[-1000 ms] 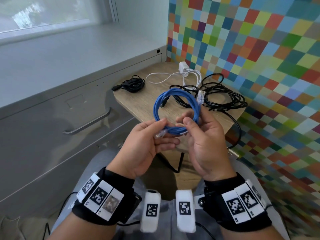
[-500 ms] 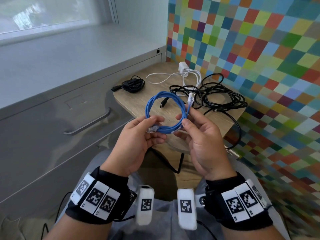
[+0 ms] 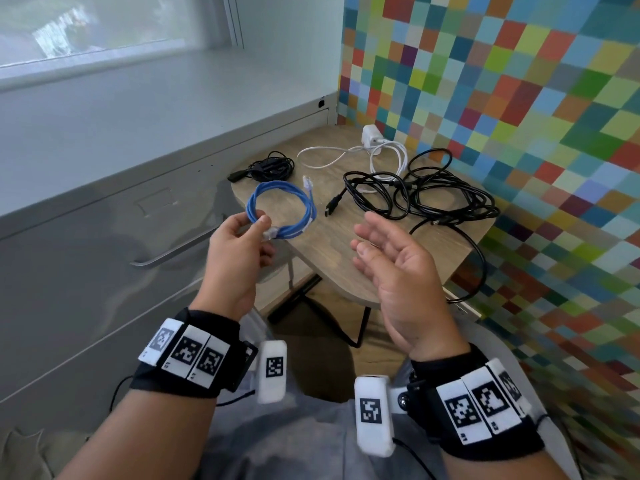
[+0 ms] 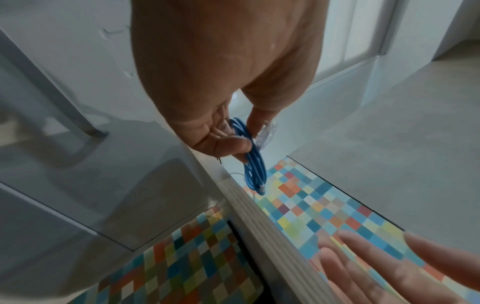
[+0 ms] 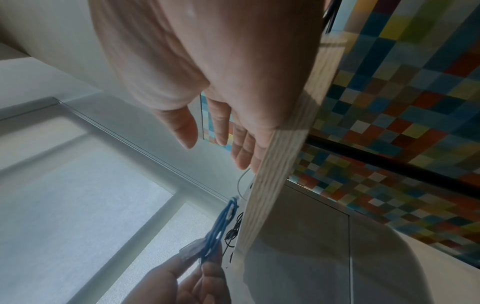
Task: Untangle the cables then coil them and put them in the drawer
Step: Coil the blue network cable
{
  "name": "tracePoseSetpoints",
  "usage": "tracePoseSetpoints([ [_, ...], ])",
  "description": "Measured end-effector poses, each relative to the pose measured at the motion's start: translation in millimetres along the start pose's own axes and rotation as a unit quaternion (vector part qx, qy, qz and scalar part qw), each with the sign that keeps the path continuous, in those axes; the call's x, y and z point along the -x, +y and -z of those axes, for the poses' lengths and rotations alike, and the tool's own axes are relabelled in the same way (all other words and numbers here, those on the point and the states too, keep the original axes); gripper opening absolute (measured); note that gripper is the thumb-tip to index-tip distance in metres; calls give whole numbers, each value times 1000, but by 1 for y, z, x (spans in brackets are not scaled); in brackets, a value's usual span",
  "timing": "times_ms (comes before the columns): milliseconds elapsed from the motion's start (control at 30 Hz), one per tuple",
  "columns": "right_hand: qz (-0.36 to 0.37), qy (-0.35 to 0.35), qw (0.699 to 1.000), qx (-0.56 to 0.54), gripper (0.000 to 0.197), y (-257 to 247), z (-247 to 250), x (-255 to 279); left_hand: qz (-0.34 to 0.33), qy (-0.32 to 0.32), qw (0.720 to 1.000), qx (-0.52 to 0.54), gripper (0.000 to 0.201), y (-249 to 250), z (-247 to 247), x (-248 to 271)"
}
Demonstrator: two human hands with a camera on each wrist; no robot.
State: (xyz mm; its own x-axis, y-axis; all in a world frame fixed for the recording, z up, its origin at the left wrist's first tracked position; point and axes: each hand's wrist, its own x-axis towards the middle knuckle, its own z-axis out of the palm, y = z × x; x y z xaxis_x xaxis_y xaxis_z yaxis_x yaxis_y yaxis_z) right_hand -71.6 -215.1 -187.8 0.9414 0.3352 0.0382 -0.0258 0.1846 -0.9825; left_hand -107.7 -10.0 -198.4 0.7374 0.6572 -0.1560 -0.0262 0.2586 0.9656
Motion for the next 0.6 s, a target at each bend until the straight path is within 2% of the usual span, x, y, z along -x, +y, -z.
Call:
tracePoseSetpoints([
  [200,-1,3,1000,0,39,3,2,-3,16,5,1000,5,21,-2,1,-23],
  [300,-6,4,1000,1,38,3,3,-3,0,3,1000,-4,18,-1,-5,-27],
  [367,-9,4,1000,-1,38,3,3,-4,-11,26,1000,0,30,0,-7,-27],
  [467,-12,6,1000,-7,38,3,3,-4,-17,12,999,-29,22,5,-5,-28],
  [600,-15,11,1000,-6,38,3,4,-5,-34,-6,995,-96,24,12,3,-28],
])
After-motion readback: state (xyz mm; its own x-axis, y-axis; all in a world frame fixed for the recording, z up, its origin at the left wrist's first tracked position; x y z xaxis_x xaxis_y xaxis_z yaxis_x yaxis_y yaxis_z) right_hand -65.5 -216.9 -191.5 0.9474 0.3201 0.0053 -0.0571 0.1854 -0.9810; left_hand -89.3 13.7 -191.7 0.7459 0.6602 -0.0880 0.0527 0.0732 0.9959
